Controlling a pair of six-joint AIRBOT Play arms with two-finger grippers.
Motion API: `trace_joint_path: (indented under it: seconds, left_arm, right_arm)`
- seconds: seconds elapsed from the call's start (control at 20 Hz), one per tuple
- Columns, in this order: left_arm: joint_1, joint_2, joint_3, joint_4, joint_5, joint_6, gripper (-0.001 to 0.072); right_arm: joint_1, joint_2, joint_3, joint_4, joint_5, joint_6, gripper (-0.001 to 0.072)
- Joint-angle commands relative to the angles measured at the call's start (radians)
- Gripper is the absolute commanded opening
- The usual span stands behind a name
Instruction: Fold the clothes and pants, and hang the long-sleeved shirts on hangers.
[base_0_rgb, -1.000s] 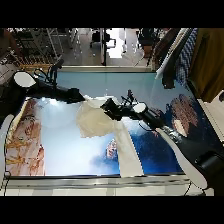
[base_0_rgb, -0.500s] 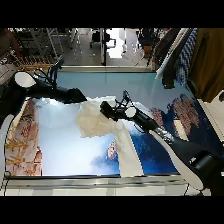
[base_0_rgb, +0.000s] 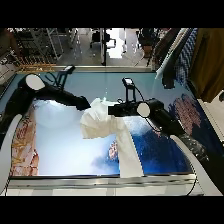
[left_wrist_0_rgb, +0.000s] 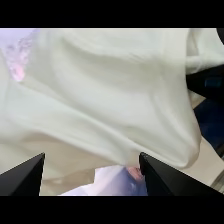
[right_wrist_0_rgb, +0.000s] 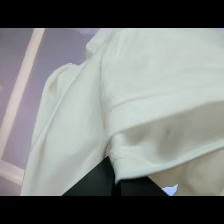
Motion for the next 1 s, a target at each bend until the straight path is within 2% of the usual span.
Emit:
trace_joint_path:
  seconds: [0.0, 0.2, 0.4, 0.65, 0.95]
  left_arm:
    - [-0.104, -0.035, 0.0, -0.024, 0.032, 0.135, 0.0696]
    - [-0.195, -0.093, 0.0, -0.027, 0.056, 0.138, 0.0696]
    - [-0.19, -0.108, 0.0, -0.141, 0.054, 0.161, 0.0697]
    - [-0.159, -0.109, 0.0, -0.128, -0.083, 0.159, 0.0692]
    - [-0.153, -0.109, -0.003, -0.041, -0.164, 0.035, 0.0686]
  right_arm:
    - [0.001, 0.034, 0.001, -0.041, 0.092, -0.022, 0.0014]
    - [0.001, 0.05, 0.001, -0.041, 0.16, -0.046, 0.0014]
    - [0.001, 0.068, 0.001, -0.045, 0.168, -0.046, 0.0014]
    - [0.0, 0.075, 0.001, -0.045, 0.165, -0.045, 0.0014]
    - [0.0, 0.075, 0.001, -0.045, 0.14, -0.038, 0.0014]
